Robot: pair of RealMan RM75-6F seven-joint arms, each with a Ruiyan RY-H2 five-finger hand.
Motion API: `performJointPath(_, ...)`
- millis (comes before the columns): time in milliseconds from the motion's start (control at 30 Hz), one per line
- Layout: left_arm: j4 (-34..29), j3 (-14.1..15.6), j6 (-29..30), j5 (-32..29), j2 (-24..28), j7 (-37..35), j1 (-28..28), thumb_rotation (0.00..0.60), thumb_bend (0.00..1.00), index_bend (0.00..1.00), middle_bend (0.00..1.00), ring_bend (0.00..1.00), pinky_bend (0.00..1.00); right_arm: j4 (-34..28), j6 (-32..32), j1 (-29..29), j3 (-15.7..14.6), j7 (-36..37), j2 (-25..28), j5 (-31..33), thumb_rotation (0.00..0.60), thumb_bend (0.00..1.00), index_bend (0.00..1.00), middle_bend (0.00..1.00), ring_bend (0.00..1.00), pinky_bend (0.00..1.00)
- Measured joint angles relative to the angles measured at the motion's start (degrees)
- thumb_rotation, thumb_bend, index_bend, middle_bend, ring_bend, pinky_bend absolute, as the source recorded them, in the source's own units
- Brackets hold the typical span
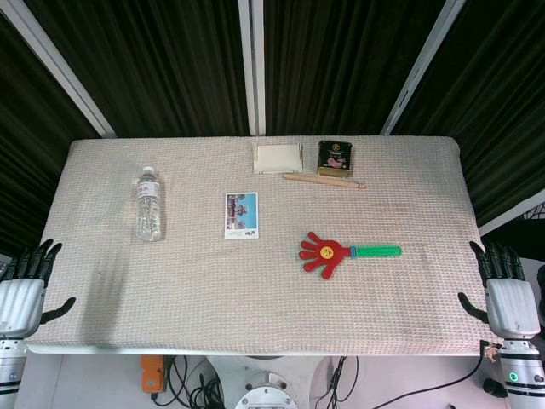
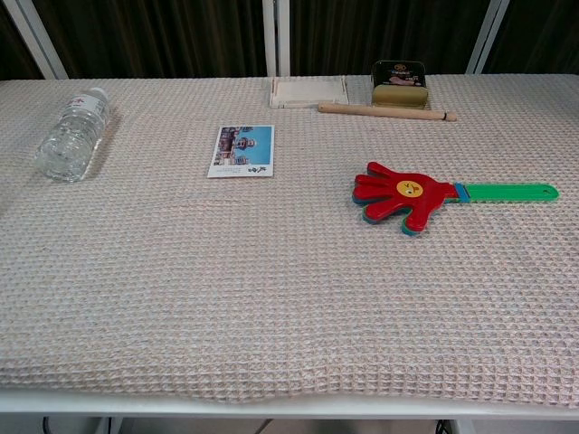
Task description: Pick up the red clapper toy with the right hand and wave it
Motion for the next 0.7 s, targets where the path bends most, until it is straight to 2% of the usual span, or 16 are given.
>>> performJointPath(433,-1.99,0.05,0.25,0.79,1.04,1.60,-0.15,0.600,0.15,0.04,0.00,0.00,0.00,-0.09,0.27,-0.34,-0.21,0.39,0.47,-0.13,0.600,0.14,0.00,0.00,0.00,0.00)
performJointPath(700,-1.43,0.33,-0.06,0.23,0.81,1.14,0.21,0.600,0.16,0.04,0.00,0.00,0.00,-0.54,-3.42,2.01,0.59,-0.67,0.57,0.74,0.600,0.14,0.00,0.00,0.00,0.00)
